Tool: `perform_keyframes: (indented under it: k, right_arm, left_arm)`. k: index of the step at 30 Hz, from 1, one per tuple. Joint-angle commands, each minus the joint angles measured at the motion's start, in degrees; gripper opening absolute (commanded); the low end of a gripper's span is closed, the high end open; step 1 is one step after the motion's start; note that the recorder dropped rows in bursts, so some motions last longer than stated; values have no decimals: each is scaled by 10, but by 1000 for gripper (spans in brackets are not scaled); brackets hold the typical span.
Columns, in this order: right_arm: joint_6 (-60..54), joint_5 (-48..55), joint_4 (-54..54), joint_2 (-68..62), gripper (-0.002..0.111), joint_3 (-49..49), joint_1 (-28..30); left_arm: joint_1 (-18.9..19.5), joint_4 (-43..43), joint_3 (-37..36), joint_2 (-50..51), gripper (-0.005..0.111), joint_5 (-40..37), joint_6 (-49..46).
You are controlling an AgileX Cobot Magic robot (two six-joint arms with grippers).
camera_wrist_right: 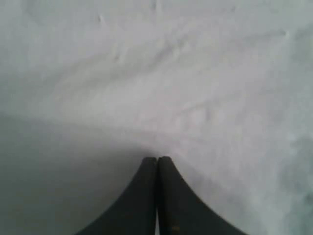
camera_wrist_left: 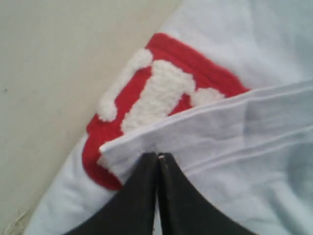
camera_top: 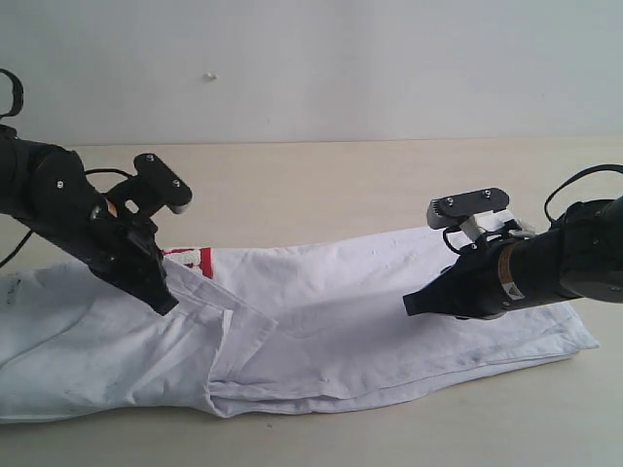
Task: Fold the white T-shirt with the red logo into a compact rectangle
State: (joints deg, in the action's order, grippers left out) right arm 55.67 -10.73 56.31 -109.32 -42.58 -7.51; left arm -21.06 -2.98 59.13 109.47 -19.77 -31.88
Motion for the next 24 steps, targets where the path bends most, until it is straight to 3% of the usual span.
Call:
perform_keyframes:
  k: [1, 3, 10, 17, 24]
  right_arm:
    - [0, -14, 2, 13, 0, 3, 2]
    - [-2, 16, 2, 26, 0, 3, 2]
    - [-2, 152, -7, 20, 0, -3, 2]
    - [-2, 143, -19, 14, 0, 26, 2]
    - [-2, 48, -23, 14, 0, 70, 2]
  left_arm:
    - [23, -4, 1, -35, 21, -42, 11]
    - [31, -8, 1, -53, 27, -75, 11]
    - [31, -13, 1, -93, 27, -136, 23]
    - [31, -13, -17, -105, 27, -165, 23]
    - [31, -13, -22, -115, 27, -163, 41]
